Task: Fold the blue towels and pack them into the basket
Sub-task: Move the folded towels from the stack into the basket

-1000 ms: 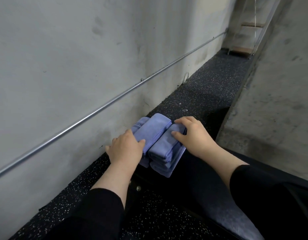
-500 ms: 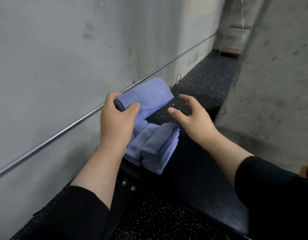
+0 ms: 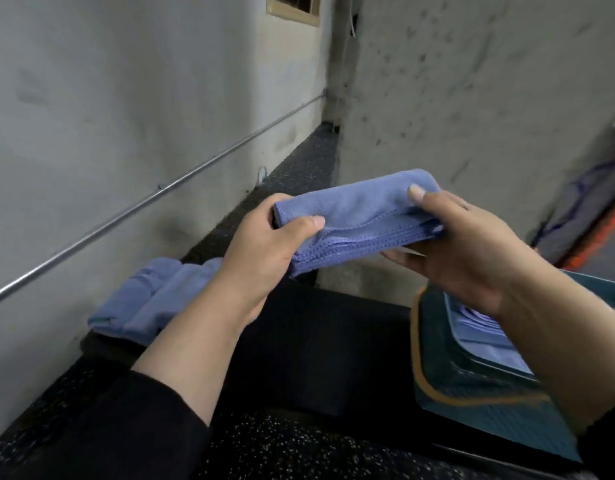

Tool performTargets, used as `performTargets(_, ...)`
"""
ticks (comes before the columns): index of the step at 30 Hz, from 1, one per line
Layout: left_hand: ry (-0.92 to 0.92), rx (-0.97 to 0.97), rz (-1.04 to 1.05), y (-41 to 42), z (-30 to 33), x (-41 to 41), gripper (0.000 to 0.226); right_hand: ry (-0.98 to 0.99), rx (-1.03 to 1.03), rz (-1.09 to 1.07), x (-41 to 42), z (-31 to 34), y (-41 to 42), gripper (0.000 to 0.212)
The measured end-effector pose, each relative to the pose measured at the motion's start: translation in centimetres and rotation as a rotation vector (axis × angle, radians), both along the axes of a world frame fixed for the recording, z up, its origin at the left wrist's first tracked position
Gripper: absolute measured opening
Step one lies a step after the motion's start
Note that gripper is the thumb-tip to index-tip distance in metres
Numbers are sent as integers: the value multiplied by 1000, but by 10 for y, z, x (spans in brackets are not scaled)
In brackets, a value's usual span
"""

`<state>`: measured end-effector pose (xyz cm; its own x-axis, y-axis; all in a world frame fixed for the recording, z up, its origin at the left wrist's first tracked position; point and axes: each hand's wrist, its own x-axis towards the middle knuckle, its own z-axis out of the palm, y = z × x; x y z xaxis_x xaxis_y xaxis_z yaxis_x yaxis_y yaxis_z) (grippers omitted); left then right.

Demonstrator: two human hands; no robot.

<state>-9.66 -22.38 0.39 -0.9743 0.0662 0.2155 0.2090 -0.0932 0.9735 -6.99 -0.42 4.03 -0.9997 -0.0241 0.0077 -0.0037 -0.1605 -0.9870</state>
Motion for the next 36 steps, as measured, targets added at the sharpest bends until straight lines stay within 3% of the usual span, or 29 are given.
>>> performTargets(4, -102, 51, -213, 72, 7, 20, 14, -5, 190, -187, 45, 21, 76, 32)
performTargets(9, -194, 93, -377, 142, 5, 36, 25, -71, 258, -312, 84, 20, 155, 23)
performTargets(11, -155, -16, -373, 161, -1, 36, 21, -122, 297, -345, 93, 11, 175, 25)
performTargets(14, -13, -330, -324, 180, -12, 35, 14, -196, 390, -380, 102, -12, 199, 34)
performTargets(17, 76, -656, -306, 188, -16, 33, 25, -263, 585, -351, 109, -36, 214, 49)
performTargets(21, 143, -996, -295, 191, -22, 33, 24, -334, 846, -311, 115, -52, 221, 50)
performTargets(25, 216, -1114, -314, 191, -30, 27, 31, -372, 970, -279, 112, -56, 220, 58)
performTargets(27, 359, -1155, -306, 190, -34, 24, 25, -375, 1094, -268, 109, -55, 221, 55)
performTargets(29, 527, -1162, -348, 188, -35, 22, 29, -296, 1269, -309, 110, -53, 220, 60)
performTargets(31, 562, -1164, -506, 188, -32, 26, 53, -34, 1367, -339, 114, -51, 220, 64)
performTargets(33, 540, -1237, -621, 188, -34, 29, 69, 236, 1335, -188, 117, -50, 216, 37)
performTargets(36, 531, -1353, -629, 189, -37, 27, 63, 235, 1318, 7, 119, -58, 212, 19)
